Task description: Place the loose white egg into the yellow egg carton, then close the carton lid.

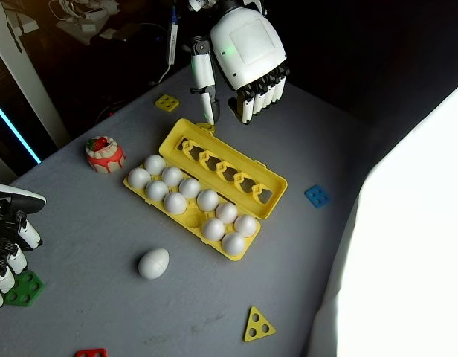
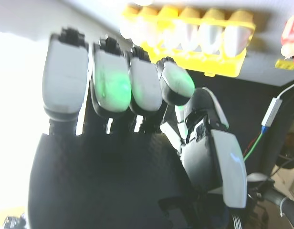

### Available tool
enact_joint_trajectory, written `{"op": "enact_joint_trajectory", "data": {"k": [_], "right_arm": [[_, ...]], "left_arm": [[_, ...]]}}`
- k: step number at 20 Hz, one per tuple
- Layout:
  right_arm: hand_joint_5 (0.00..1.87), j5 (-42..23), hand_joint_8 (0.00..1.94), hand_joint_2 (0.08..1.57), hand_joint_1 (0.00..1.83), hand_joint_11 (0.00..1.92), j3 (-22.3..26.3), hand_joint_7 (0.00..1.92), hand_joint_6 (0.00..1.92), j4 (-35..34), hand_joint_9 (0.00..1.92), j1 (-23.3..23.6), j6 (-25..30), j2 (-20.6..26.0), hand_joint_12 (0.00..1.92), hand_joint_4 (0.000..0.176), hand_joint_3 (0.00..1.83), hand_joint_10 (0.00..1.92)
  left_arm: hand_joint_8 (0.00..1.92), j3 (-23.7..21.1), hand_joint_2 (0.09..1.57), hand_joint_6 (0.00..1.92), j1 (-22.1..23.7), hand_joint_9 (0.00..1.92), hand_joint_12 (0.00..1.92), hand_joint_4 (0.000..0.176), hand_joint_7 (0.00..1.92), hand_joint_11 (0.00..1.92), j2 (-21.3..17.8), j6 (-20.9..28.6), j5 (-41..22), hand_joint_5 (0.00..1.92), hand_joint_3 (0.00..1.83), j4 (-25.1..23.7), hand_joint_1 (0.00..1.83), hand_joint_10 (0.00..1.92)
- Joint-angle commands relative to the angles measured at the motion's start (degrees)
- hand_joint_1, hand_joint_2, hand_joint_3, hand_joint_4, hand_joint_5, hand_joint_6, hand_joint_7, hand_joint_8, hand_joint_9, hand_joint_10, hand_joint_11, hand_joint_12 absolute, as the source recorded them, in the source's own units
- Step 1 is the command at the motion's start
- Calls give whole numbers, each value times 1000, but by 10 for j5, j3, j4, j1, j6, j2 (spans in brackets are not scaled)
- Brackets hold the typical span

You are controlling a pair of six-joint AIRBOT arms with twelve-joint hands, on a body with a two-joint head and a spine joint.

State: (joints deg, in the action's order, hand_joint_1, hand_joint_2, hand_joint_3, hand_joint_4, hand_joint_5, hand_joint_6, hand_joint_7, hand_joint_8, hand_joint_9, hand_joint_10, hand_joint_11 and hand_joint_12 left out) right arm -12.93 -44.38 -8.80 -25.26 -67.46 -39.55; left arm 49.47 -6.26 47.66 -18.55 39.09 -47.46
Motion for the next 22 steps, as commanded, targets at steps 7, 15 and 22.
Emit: {"op": "enact_joint_trajectory", "data": {"k": [7,15,22], "right_arm": [[157,-92,0,1253,50,0,1,252,99,-1,108,1,-32,2,1023,0,3,280],[57,-134,0,1065,503,0,-11,114,5,-156,44,-23,-237,-39,349,0,0,103],[5,-64,11,1037,701,0,-81,38,0,-195,5,15,-196,-99,42,0,1,12]], "left_arm": [[2,4,1315,8,4,258,876,13,278,0,0,-1,-26,179,4,-28,127,26],[5,2,1315,6,11,245,762,15,262,0,0,3,-19,155,0,-28,119,8],[2,6,1324,3,13,209,683,23,229,0,1,2,-18,142,2,-29,78,2]]}}
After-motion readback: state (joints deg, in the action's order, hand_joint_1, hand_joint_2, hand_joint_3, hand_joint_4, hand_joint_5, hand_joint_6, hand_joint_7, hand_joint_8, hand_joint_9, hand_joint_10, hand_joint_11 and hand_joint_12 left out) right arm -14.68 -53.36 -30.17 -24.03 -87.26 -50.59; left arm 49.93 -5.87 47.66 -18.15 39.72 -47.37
